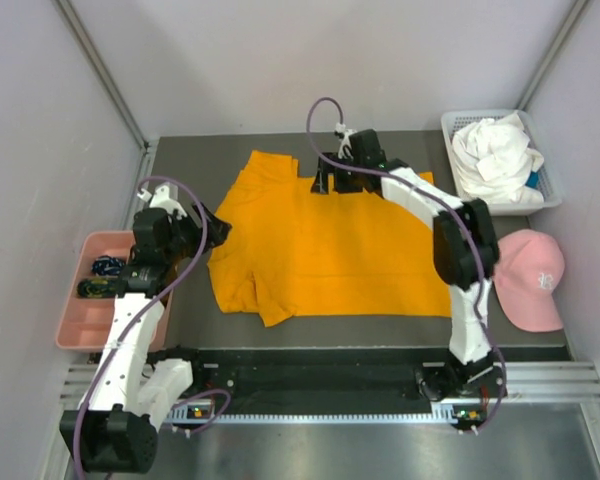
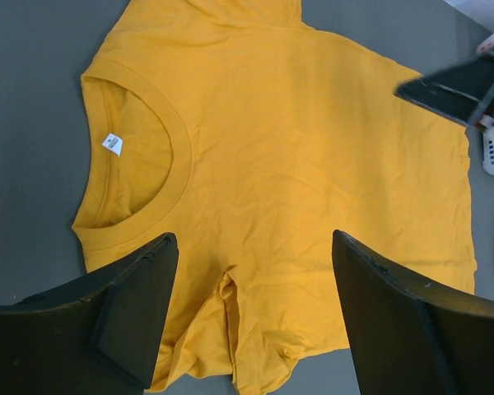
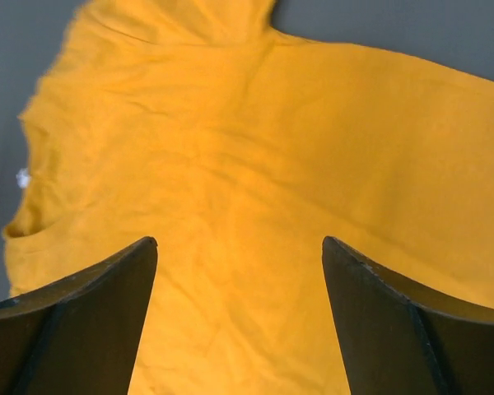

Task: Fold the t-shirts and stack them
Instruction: Grap the side of the flattened tshirt closest away from the robot with both arms

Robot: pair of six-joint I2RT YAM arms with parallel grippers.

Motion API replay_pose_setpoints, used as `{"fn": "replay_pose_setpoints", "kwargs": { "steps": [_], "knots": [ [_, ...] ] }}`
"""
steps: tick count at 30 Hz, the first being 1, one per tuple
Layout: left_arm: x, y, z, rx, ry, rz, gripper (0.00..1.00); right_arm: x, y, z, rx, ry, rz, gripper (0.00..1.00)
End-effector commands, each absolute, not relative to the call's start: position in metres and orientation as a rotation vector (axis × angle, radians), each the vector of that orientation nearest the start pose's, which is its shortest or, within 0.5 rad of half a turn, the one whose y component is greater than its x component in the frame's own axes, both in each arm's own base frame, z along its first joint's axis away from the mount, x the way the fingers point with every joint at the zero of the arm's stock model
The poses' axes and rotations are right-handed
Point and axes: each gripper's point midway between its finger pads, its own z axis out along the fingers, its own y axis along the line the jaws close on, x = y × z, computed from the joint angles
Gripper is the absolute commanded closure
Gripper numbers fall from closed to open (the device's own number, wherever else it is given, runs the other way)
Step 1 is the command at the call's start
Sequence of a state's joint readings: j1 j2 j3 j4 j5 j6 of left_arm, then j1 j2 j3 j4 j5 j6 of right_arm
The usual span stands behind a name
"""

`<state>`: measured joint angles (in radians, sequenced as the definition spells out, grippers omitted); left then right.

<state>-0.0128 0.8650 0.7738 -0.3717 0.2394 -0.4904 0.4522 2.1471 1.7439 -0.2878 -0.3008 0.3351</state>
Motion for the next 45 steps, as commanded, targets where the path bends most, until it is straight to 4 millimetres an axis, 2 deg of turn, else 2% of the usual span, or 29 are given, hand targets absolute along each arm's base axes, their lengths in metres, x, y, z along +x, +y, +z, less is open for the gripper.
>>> {"fn": "replay_pose_setpoints", "kwargs": {
  "steps": [1, 2, 3, 4, 5, 6, 8, 9, 12, 13, 14, 16, 17, 19, 23, 25, 27, 28, 29, 31, 33, 39, 45],
  "knots": [
    [0.305, -0.07, 0.226, -0.281, 1.974, -0.594, 0.2, 0.437, 0.297, 0.21, -0.322, 2.119, 0.709, 0.19],
    [0.305, -0.071, 0.225, -0.278, 1.973, -0.604, 0.21, 0.425, 0.294, 0.213, -0.318, 2.116, 0.703, 0.18],
    [0.305, -0.073, 0.225, -0.274, 1.973, -0.616, 0.21, 0.404, 0.293, 0.193, -0.33, 2.169, 0.677, 0.18],
    [0.305, -0.074, 0.223, -0.275, 1.978, -0.623, 0.21, 0.39, 0.289, 0.203, -0.334, 2.155, 0.674, 0.18],
    [0.305, -0.075, 0.219, -0.275, 1.984, -0.629, 0.21, 0.379, 0.288, 0.199, -0.333, 2.173, 0.668, 0.18],
    [0.305, -0.075, 0.218, -0.275, 1.986, -0.635, 0.21, 0.357, 0.29, 0.179, -0.356, 2.23, 0.646, 0.18],
    [0.304, -0.077, 0.215, -0.274, 1.995, -0.646, 0.22, 0.332, 0.291, 0.179, -0.364, 2.226, 0.624, 0.18],
    [0.303, -0.078, 0.216, -0.274, 1.994, -0.652, 0.22, 0.306, 0.298, 0.162, -0.42, 2.265, 0.614, 0.18],
    [0.302, -0.079, 0.218, -0.27, 1.991, -0.662, 0.22, 0.269, 0.304, 0.144, -0.467, 2.288, 0.542, 0.18],
    [0.302, -0.079, 0.219, -0.27, 1.988, -0.663, 0.23, 0.245, 0.319, 0.139, -0.537, 2.285, 0.55, 0.18],
    [0.301, -0.079, 0.221, -0.27, 1.983, -0.657, 0.23, 0.237, 0.317, 0.131, -0.511, 2.293, 0.515, 0.18],
    [0.299, -0.078, 0.221, -0.272, 1.982, -0.652, 0.22, 0.213, 0.334, 0.127, -0.552, 2.278, 0.555, 0.18],
    [0.298, -0.078, 0.222, -0.272, 1.979, -0.653, 0.23, 0.206, 0.334, 0.12, -0.533, 2.29, 0.545, 0.18],
    [0.296, -0.078, 0.223, -0.27, 1.979, -0.656, 0.22, 0.193, 0.343, 0.118, -0.54, 2.283, 0.568, 0.18],
    [0.293, -0.08, 0.22, -0.267, 1.987, -0.667, 0.22, 0.176, 0.357, 0.116, -0.557, 2.272, 0.604, 0.18],
    [0.292, -0.081, 0.22, -0.265, 1.986, -0.673, 0.23, 0.17, 0.366, 0.104, -0.598, 2.29, 0.591, 0.18],
    [0.292, -0.081, 0.221, -0.263, 1.984, -0.674, 0.22, 0.161, 0.382, 0.104, -0.663, 2.268, 0.599, 0.18],
    [0.292, -0.081, 0.221, -0.264, 1.983, -0.678, 0.22, 0.159, 0.387, 0.09, -0.697, 2.282, 0.56, 0.18],
    [0.292, -0.082, 0.222, -0.261, 1.982, -0.678, 0.22, 0.159, 0.397, 0.097, -0.713, 2.255, 0.554, 0.18],
    [0.292, -0.081, 0.223, -0.26, 1.979, -0.676, 0.22, 0.153, 0.409, 0.084, -0.764, 2.259, 0.525, 0.18],
    [0.292, -0.08, 0.224, -0.261, 1.976, -0.664, 0.22, 0.156, 0.42, 0.086, -0.768, 2.24, 0.533, 0.18],
    [0.291, -0.075, 0.223, -0.263, 1.984, -0.631, 0.22, 0.167, 0.429, 0.082, -0.752, 2.222, 0.48, 0.25],
    [0.292, -0.075, 0.222, -0.265, 1.981, -0.629, 0.22, 0.169, 0.431, 0.075, -0.776, 2.223, 0.454, 0.39]
  ]
}}
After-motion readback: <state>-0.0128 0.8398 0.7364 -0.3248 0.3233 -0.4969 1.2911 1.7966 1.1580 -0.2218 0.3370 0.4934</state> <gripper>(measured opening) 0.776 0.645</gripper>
